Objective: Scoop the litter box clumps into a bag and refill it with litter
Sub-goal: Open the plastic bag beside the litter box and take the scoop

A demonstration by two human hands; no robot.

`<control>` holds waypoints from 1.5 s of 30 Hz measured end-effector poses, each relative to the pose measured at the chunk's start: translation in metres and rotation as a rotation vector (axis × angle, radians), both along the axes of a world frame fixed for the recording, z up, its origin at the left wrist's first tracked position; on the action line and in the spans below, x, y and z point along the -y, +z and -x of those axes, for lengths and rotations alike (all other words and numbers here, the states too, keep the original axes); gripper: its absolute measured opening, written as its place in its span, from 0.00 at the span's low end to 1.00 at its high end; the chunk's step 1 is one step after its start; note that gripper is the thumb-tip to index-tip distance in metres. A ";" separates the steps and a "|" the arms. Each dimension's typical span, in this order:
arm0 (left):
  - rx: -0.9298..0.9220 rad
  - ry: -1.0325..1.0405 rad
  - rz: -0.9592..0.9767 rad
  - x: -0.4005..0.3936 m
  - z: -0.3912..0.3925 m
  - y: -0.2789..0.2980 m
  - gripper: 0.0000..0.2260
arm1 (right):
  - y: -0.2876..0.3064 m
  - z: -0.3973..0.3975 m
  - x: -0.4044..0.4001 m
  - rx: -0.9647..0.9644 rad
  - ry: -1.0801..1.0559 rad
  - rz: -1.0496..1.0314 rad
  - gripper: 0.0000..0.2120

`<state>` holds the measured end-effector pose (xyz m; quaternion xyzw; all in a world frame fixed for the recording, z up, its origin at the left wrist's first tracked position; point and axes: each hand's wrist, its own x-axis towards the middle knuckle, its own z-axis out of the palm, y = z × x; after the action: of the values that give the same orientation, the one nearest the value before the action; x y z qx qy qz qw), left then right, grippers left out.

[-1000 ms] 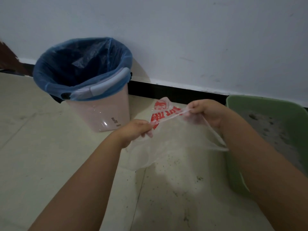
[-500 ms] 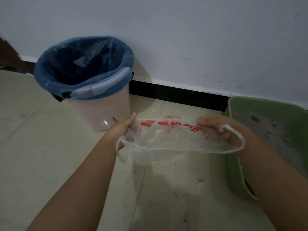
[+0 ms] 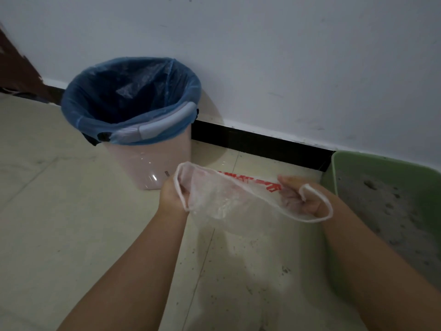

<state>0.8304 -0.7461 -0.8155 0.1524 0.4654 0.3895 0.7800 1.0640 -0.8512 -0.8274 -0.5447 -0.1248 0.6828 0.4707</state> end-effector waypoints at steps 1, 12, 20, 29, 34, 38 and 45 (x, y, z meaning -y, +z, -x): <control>0.039 0.010 0.033 -0.002 0.001 -0.002 0.14 | 0.007 0.004 -0.002 -0.011 -0.039 0.001 0.15; -0.305 -0.373 0.131 0.010 -0.025 0.008 0.24 | -0.003 0.025 -0.016 0.078 -0.207 -0.289 0.23; -0.509 -0.650 -0.112 0.030 -0.041 0.002 0.08 | 0.006 0.041 -0.006 0.248 -0.044 -0.254 0.22; 0.221 -0.102 0.178 0.001 -0.026 0.001 0.14 | -0.010 0.033 0.008 0.369 -0.174 0.262 0.11; -0.005 -0.387 -0.108 -0.001 -0.019 0.003 0.17 | -0.007 0.030 -0.001 0.930 -0.179 0.190 0.12; -0.272 -0.670 -0.251 0.000 -0.007 0.000 0.17 | 0.019 0.033 -0.009 1.312 -0.255 -0.116 0.10; -0.465 -0.754 -0.451 -0.002 0.001 -0.001 0.25 | 0.007 0.046 -0.016 1.556 0.578 -0.222 0.36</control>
<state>0.8294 -0.7439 -0.8162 0.5579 0.4438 0.1271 0.6896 1.0181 -0.8353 -0.8202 -0.7575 -0.6153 0.1896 0.1078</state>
